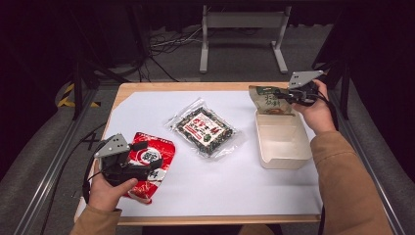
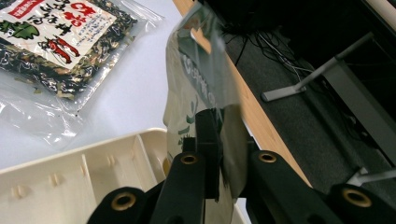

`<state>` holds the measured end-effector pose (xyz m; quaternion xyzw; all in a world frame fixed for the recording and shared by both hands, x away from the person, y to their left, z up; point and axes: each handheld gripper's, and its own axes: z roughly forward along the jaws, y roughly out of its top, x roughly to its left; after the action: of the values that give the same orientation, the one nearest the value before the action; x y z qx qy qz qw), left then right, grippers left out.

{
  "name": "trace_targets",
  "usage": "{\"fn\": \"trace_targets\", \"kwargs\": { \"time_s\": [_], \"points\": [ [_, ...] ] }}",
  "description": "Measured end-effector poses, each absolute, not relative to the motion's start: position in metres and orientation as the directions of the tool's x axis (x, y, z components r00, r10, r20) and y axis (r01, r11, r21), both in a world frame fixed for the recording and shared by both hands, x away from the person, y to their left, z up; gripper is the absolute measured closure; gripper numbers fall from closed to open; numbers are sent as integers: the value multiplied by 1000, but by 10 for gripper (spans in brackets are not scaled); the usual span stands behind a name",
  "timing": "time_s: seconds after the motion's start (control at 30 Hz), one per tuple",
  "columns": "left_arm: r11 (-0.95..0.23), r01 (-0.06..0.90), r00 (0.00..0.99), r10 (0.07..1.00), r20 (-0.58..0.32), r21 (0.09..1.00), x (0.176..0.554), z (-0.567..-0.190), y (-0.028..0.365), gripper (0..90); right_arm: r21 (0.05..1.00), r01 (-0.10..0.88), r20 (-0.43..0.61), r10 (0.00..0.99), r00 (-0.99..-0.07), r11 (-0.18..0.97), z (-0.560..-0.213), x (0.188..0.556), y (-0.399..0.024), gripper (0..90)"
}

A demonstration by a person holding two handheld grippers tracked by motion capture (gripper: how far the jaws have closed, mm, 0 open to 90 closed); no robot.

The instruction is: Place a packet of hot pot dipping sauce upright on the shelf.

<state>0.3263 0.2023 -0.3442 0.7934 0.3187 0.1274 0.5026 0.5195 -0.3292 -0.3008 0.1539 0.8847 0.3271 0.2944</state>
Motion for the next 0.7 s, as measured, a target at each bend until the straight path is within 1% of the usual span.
{"fn": "trace_targets", "kwargs": {
  "time_s": [0.13,0.2,0.27,0.33,0.53,0.6,0.67,0.7],
  "points": [
    [-292,381,765,633,-122,877,327,-345,203,199,686,113,-399,501,-768,719,-305,519,-337,850],
    [-290,384,762,635,-124,877,327,-345,203,198,705,139,-375,531,-760,696,-307,518,-344,861],
    [-287,391,761,635,-132,874,326,-345,202,198,704,167,-361,549,-754,691,-309,517,-349,885],
    [-292,394,763,632,-134,871,327,-345,202,198,702,193,-351,568,-744,686,-312,516,-353,889],
    [-294,406,759,636,-140,865,327,-346,201,198,724,241,-318,622,-715,646,-318,515,-358,890],
    [-292,407,758,637,-142,865,327,-346,201,198,725,245,-315,627,-713,643,-318,515,-357,889],
    [-294,407,755,641,-137,865,328,-346,202,198,722,248,-318,628,-710,646,-317,515,-357,872],
    [-299,402,755,642,-129,865,328,-346,202,198,721,253,-318,633,-706,645,-316,514,-355,840]
  ]
}}
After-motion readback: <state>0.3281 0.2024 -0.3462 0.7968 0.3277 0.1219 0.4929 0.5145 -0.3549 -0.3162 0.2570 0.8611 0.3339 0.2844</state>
